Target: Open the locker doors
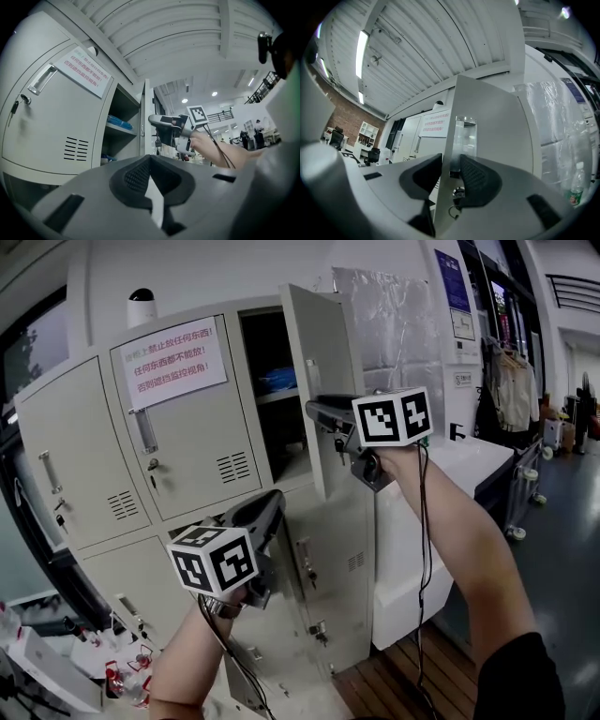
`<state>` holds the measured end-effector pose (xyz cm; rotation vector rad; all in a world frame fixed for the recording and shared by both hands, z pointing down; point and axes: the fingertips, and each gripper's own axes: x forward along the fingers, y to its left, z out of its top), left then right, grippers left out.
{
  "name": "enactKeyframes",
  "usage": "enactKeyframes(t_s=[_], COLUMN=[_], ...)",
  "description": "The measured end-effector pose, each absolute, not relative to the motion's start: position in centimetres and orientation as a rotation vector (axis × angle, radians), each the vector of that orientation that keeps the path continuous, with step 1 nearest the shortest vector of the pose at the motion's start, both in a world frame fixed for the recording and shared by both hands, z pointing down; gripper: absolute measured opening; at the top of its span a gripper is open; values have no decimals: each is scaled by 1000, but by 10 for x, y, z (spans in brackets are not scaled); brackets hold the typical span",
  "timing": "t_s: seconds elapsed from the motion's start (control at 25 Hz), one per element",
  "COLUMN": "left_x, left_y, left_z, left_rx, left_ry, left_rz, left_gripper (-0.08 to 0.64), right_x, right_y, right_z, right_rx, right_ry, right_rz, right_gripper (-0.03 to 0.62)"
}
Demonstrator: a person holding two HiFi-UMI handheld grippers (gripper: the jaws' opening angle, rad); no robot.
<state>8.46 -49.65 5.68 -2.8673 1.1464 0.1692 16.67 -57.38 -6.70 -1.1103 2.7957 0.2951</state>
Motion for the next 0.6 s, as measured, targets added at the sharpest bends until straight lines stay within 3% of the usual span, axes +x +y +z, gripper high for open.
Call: enactKeyframes(t_s=[0.6], left_x=[147], left_y=[-466], left_z=[63], left_rx=[-2899], left_ry=[1076], left_rz=[138], left_gripper=[-2], right_x=[249], right_y=[-537], right_z=[-66], right_rx=[-1218], right_ry=[2698], right_rz=[330], right_gripper=[132])
